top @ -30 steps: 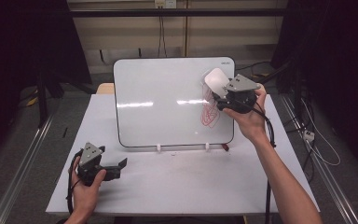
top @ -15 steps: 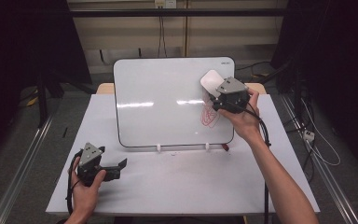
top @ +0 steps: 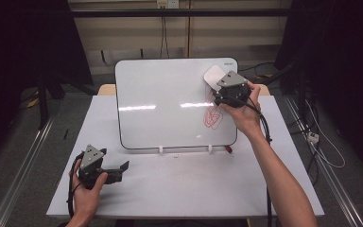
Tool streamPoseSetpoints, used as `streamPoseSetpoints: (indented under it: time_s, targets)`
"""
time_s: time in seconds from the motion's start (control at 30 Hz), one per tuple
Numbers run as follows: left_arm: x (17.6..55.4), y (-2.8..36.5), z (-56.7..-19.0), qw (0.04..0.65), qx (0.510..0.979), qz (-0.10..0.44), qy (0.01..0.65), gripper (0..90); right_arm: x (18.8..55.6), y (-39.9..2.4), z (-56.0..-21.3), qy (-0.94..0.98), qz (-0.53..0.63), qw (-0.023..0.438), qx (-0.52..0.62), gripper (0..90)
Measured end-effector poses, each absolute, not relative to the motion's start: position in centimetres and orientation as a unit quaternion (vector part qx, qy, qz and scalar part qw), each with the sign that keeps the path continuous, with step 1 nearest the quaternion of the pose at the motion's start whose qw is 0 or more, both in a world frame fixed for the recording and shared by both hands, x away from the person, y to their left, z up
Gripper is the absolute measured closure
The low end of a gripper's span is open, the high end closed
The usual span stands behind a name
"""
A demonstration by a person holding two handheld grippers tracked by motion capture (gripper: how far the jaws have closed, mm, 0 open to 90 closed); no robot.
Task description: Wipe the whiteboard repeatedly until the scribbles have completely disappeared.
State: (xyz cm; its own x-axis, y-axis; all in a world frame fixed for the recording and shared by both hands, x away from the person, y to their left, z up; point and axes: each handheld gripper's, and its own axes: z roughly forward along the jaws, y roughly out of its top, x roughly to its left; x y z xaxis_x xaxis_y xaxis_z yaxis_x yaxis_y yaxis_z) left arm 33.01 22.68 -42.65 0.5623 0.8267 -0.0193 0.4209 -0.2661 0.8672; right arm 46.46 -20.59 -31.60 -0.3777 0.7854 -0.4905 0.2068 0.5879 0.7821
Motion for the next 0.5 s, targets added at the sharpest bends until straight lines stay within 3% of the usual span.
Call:
streamPoseSetpoints:
  time_s: [0.5]
  targets:
    - [33.00, 22.59, -42.63, 0.445, 0.764, 0.228, 0.407, 4.6, 46.21, -20.20, -31.98, 0.768, 0.312, 0.455, 0.325, 31.6]
